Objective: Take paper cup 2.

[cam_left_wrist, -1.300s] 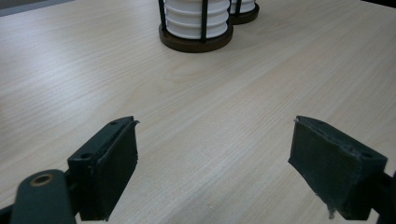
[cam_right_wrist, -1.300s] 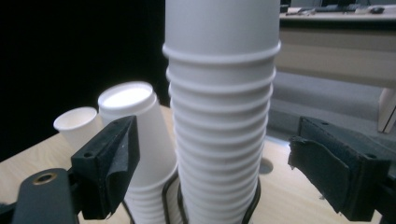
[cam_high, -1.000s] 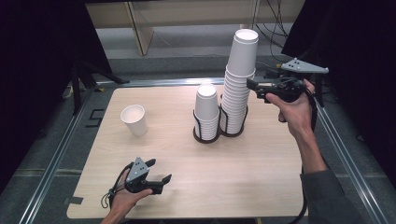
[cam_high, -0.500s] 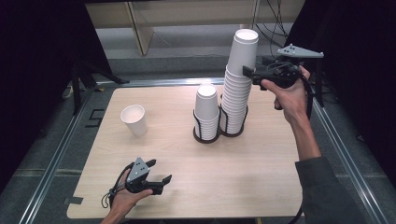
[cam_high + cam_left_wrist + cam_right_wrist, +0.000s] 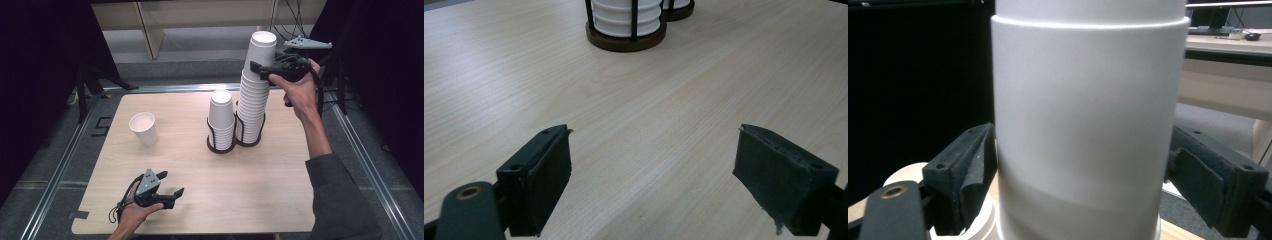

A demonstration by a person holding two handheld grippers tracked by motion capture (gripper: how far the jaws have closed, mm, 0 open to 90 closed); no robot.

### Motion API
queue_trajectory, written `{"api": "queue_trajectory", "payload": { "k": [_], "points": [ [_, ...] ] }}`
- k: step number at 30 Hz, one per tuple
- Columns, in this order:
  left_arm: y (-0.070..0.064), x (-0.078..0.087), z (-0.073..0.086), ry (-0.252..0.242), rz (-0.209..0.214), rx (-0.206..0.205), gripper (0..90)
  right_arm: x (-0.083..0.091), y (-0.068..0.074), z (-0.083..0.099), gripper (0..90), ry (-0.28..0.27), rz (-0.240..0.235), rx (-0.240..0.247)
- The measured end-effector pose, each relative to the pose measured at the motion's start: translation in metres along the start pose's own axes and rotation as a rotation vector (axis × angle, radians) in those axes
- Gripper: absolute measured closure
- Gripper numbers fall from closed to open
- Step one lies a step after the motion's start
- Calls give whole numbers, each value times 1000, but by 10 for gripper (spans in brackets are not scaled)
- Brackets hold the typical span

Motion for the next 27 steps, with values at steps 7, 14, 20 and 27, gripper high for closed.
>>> {"api": "queue_trajectory", "payload": {
  "k": [7,14,20,27],
  "points": [
    [0,0,0,-2,6,-3,145,-13,-1,-1,117,13,-2,-10],
    [0,0,0,-3,8,-2,145,-18,-1,-1,132,21,-2,-17],
    [0,-1,0,-1,14,-3,145,-13,2,-7,148,-13,-7,-6],
    [0,0,0,-1,12,-6,145,0,10,-25,151,-56,7,-1]
  ]
}}
Point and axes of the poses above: each handheld gripper's, and its own axes: x roughly backward along the jaws, z roughly out of its underside, y roughly to its left, the point moved 1 cm from there along -x, roughly forward along the jaws, and after that the axes turned 14 degrees about -x, right-handed, at the moved point
